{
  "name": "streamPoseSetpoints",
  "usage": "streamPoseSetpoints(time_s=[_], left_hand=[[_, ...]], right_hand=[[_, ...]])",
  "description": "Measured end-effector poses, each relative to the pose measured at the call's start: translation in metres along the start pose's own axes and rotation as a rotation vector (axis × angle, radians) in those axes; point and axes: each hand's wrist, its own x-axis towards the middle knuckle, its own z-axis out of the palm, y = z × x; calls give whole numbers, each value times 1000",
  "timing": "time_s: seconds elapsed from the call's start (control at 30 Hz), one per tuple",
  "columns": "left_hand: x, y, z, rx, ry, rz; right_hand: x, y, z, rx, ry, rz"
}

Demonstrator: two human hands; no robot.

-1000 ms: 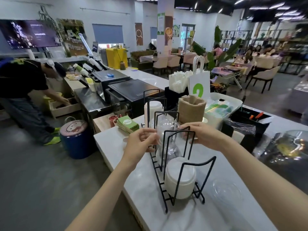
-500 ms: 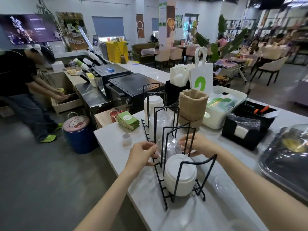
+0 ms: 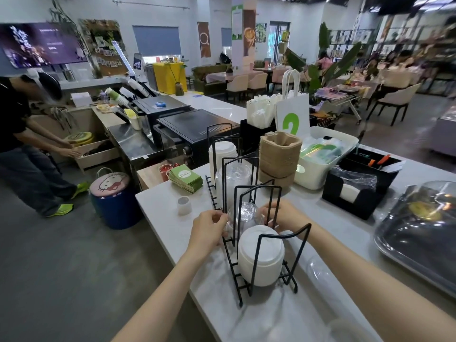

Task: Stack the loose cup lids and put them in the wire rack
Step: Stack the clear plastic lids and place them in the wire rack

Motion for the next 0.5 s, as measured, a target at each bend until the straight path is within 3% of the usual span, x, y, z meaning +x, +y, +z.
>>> streamPoseSetpoints(time_s=[0.3,0.5], left_hand=[[-6,4,-2,38,52,16],[-23,27,-18,81,130,144]], right_hand=[[-5,4,5,59,42,-34],[-36,-5,-10,8,106,-50]])
